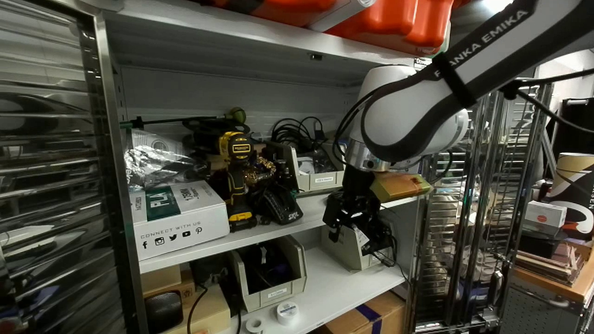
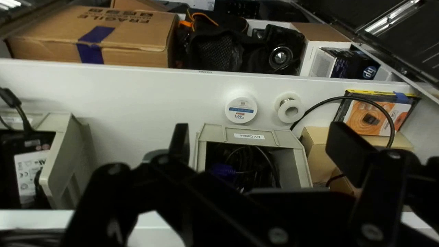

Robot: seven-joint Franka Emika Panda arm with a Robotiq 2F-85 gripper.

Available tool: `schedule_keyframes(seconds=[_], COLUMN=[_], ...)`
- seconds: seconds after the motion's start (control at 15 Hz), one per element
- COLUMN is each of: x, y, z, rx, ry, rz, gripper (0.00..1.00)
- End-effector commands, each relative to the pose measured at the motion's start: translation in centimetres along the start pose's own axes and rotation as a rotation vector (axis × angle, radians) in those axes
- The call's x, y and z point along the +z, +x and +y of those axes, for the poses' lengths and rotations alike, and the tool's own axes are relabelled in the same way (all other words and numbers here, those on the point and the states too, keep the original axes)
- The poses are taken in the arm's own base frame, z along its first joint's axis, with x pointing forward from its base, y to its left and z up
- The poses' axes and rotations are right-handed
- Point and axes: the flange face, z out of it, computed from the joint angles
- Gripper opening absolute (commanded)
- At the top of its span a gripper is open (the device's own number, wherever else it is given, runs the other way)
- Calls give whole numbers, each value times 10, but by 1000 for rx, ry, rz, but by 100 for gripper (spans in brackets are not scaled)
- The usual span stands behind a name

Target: Put the black cable inside the tool box on the first shelf

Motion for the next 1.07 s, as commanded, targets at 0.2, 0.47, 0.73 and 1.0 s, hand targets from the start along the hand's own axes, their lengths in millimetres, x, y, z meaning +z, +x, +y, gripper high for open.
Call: schedule_keyframes(seconds=[0.2, 0.47, 0.73, 1.0], x=[-22, -20, -1, 12], y=[62, 84, 101, 114], z=[42, 66, 85, 99], rx=[-288, -393, -471, -508], ry=[-99, -125, -131, -138], rz=[27, 22, 9, -10], gripper=[100, 100, 100, 100])
